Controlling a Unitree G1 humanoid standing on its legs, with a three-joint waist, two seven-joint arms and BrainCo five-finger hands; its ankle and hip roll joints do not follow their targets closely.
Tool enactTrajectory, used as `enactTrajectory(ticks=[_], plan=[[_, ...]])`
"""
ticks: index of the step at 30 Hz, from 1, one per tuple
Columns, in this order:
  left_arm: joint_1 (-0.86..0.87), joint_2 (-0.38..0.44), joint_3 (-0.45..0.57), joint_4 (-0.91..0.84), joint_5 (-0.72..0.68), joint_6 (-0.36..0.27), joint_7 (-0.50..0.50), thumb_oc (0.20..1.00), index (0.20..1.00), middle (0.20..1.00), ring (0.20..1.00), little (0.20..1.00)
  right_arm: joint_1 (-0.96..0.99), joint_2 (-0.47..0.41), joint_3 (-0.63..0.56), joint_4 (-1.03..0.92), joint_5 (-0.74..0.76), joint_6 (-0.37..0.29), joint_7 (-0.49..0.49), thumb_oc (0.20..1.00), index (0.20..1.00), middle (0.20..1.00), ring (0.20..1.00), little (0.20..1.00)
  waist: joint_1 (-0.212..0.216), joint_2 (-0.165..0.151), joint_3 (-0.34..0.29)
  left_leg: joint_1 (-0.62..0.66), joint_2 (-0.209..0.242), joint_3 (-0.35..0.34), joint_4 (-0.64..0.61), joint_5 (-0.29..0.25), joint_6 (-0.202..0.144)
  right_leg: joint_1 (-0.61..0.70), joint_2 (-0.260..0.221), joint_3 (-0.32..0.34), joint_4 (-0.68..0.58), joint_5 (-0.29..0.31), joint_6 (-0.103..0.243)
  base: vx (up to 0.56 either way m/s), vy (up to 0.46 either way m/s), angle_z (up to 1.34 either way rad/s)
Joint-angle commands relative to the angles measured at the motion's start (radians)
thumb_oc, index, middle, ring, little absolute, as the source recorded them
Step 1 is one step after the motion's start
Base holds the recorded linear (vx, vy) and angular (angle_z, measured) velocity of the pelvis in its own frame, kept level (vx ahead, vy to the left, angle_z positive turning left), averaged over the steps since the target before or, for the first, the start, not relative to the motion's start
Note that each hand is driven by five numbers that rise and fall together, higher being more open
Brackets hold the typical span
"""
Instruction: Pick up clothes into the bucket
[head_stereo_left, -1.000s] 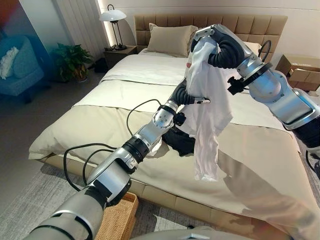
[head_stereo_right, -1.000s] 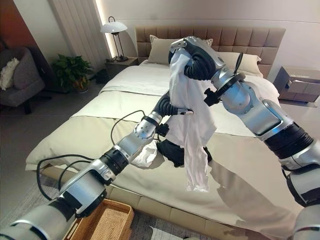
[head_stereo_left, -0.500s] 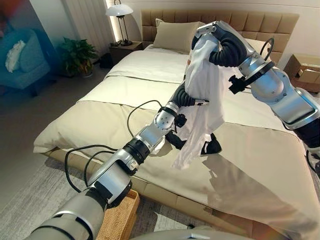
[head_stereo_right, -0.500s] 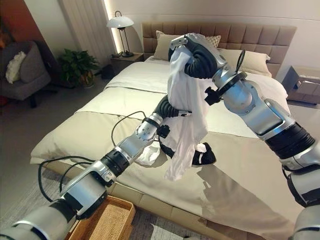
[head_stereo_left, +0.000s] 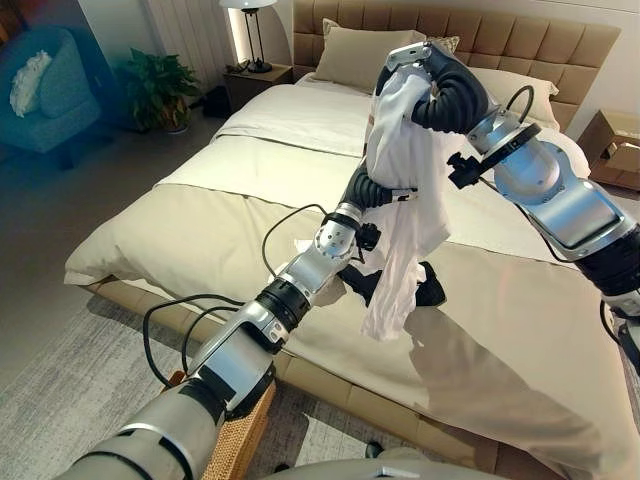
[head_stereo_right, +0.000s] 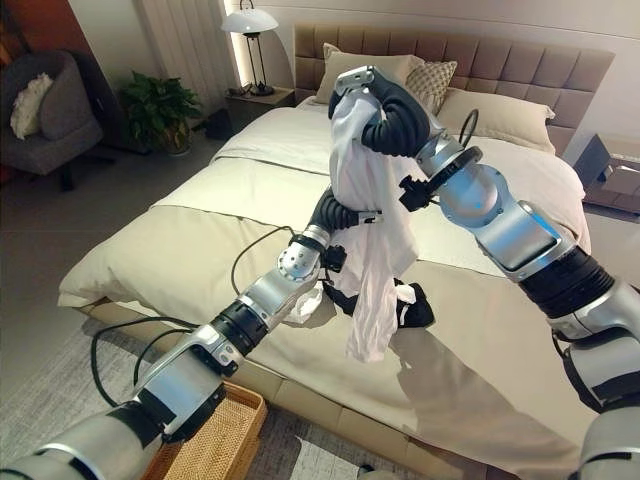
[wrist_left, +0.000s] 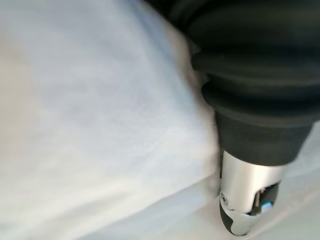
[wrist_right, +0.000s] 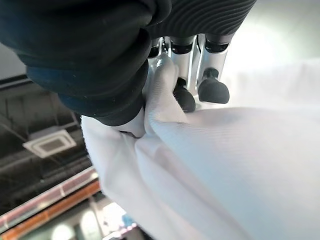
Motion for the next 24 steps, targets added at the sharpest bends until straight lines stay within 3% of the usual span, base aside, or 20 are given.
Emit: enactTrajectory(ticks=[1,17,18,19,20,24], plan=[[-0.116,-0.046,-0.017,0.096,-0.037,0.005,0.014,1.000,1.000,1.000,1.000,1.000,-0.135,0.042,-0.012,-0.111,0.127,-0.075,0.021,0.200,0.200,0.200,0.200,0.200,0.011,-0.062,-0.051,-0.044,-0.045,-0.015,0.156,-0.130,0.030,-0.067,-0.039,-0.005,0.155,-0.053,0.022,0.00,-0.001,-0.05],[-0.190,-0.084,0.051,0.228,-0.041,0.029,0.090,1.000,1.000,1.000,1.000,1.000,-0.105,0.076,0.044,-0.286,0.270,-0.091,0.057,0.200,0.200,0.200,0.200,0.200,-0.038,-0.050,-0.051,-0.029,-0.036,0.018,0.144,-0.131,0.032,-0.085,-0.026,0.032,0.166,-0.056,0.022,0.01,-0.002,-0.08],[-0.194,-0.083,0.056,0.233,-0.044,0.027,0.090,0.479,0.479,0.479,0.479,0.479,-0.108,0.076,0.042,-0.298,0.273,-0.092,0.057,0.200,0.200,0.200,0.200,0.200,-0.042,-0.049,-0.052,-0.028,-0.035,0.021,0.144,-0.132,0.032,-0.087,-0.025,0.034,0.167,-0.058,0.022,0.01,-0.004,-0.06],[-0.195,-0.081,0.059,0.235,-0.050,0.024,0.089,0.310,0.310,0.310,0.310,0.310,-0.110,0.074,0.041,-0.302,0.275,-0.094,0.056,0.200,0.200,0.200,0.200,0.200,-0.044,-0.048,-0.052,-0.027,-0.034,0.023,0.143,-0.132,0.032,-0.087,-0.024,0.035,0.168,-0.058,0.022,0.01,-0.010,-0.04],[-0.194,-0.079,0.062,0.226,-0.060,0.018,0.087,0.200,0.200,0.200,0.200,0.200,-0.106,0.075,0.036,-0.308,0.277,-0.099,0.055,0.200,0.200,0.200,0.200,0.200,-0.046,-0.048,-0.053,-0.026,-0.034,0.024,0.143,-0.133,0.032,-0.088,-0.024,0.036,0.168,-0.058,0.022,0.01,-0.005,-0.05],[-0.166,-0.071,0.068,0.177,-0.087,-0.001,0.084,0.200,0.200,0.200,0.200,0.200,-0.087,0.070,0.003,-0.307,0.270,-0.107,0.040,0.200,0.200,0.200,0.200,0.200,-0.045,-0.048,-0.054,-0.024,-0.033,0.025,0.144,-0.137,0.032,-0.086,-0.023,0.038,0.166,-0.059,0.021,0.00,-0.002,-0.01]])
